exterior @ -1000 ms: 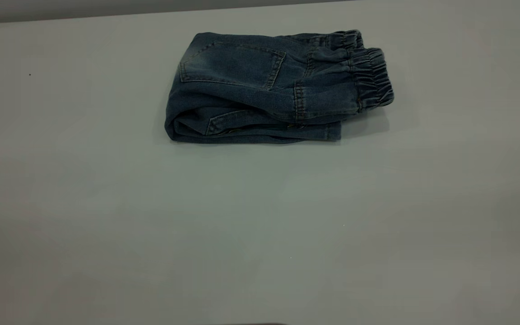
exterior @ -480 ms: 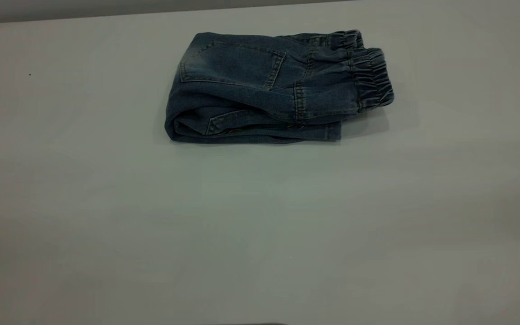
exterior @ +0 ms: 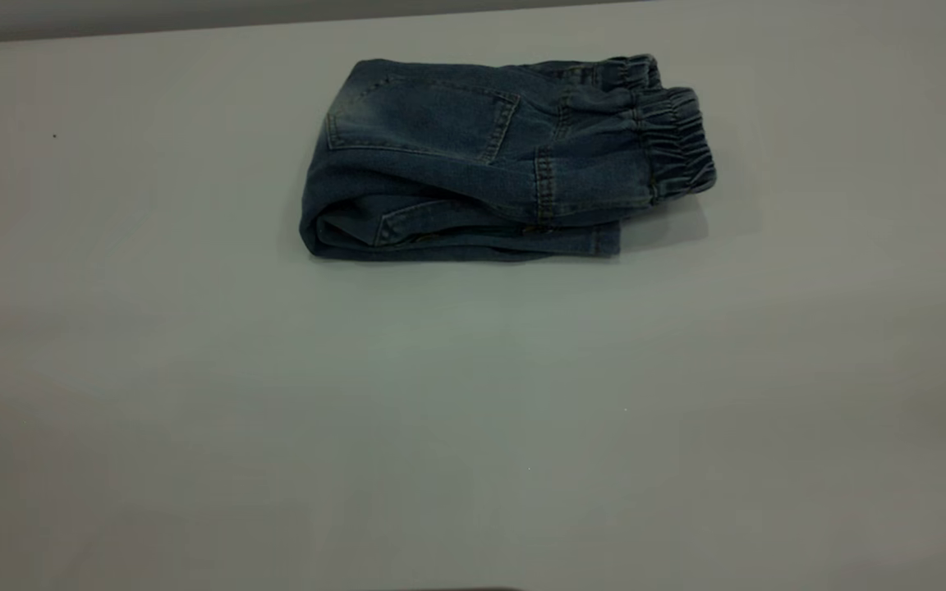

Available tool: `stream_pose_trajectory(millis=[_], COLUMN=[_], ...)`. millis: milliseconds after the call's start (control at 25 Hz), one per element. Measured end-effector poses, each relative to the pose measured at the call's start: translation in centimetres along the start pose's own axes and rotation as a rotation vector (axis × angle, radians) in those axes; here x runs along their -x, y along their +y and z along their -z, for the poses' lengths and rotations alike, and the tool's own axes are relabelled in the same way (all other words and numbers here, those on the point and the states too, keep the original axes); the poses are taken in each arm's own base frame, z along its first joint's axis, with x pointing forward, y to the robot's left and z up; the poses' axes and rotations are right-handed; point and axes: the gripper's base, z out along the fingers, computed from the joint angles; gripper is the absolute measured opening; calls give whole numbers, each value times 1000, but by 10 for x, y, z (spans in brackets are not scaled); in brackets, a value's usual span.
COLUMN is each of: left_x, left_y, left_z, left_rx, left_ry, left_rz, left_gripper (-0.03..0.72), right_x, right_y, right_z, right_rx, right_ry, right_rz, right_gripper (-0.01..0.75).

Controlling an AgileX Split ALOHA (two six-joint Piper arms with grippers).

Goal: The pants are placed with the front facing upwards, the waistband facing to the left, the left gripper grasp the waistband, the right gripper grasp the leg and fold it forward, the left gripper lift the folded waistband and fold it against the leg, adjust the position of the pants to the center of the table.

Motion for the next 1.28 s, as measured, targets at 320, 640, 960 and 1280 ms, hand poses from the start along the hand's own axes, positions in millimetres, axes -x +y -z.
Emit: stream_pose_trajectory(millis=[320,640,960,1280], left_x=[-15,-15,-16,-16], left_y=[0,0,0,0], left_z=[18,18,18,18], left_rx=[4,4,4,4], left_ry=[-145,-146,-145,-144], left_rz=[1,1,1,1], left_gripper=[496,496,496,496], right_x=[0,0,0,0], right_y=[0,0,0,0], right_z=[0,0,0,0], right_rx=[0,0,0,0], right_ry=[-2,-2,-2,-2], right_rz=[1,1,1,2], right_gripper=[403,403,403,403])
